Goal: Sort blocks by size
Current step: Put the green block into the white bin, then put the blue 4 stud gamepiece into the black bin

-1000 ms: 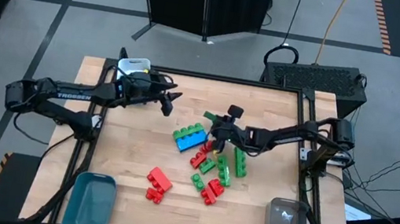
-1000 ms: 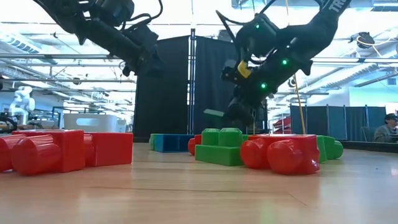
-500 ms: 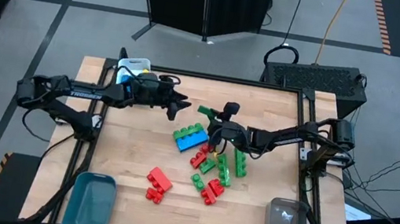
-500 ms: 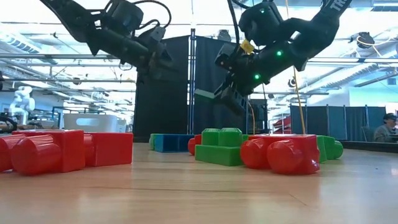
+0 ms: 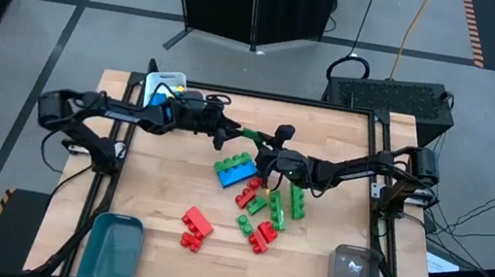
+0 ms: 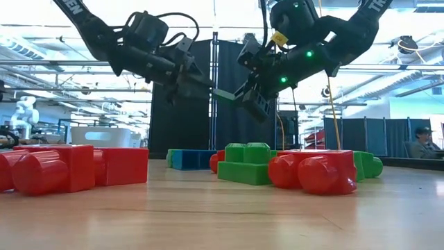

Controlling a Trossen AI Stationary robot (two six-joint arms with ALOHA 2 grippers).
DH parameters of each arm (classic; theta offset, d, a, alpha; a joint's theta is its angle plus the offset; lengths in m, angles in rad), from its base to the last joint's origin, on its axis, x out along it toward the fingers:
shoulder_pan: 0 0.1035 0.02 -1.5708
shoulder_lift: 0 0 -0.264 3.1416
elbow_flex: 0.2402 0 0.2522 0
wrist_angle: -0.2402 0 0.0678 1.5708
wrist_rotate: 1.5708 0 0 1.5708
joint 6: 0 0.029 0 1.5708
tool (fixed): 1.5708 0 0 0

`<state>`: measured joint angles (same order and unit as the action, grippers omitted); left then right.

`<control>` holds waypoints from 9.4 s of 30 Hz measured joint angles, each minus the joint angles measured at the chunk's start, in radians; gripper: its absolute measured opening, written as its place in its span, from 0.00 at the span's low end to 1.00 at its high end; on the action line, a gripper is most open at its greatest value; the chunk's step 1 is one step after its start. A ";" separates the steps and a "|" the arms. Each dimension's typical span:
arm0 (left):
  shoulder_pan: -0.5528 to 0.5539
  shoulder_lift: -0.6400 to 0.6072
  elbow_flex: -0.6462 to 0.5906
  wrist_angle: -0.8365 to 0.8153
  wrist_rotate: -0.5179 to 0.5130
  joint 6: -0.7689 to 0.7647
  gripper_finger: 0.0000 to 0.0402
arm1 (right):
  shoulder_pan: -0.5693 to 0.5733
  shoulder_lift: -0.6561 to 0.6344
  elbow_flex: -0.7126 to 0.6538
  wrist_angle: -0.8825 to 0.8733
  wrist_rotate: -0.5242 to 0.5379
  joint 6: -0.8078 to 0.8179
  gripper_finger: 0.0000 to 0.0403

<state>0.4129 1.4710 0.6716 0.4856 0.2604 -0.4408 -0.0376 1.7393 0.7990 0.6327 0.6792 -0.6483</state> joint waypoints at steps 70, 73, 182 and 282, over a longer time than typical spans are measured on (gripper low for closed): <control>0.033 -0.286 0.002 -0.461 -0.315 0.272 0.06 | -0.010 0.000 0.056 -0.259 -0.128 0.422 0.71; 0.032 -0.347 0.002 -0.547 -0.386 0.271 0.06 | -0.021 0.000 0.056 -0.262 -0.172 0.428 0.69; -0.152 -0.518 -0.005 -0.569 -0.629 0.241 0.46 | 0.158 0.249 0.353 -0.672 -0.183 0.423 0.65; -0.153 -0.518 -0.005 -0.544 -0.628 0.236 0.46 | 0.637 -0.519 0.391 -1.926 -0.551 1.625 0.00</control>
<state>0.2596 0.9534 0.6666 -0.0589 -0.3672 -0.2050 0.5994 1.2208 1.1904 -1.2937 0.1278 0.9763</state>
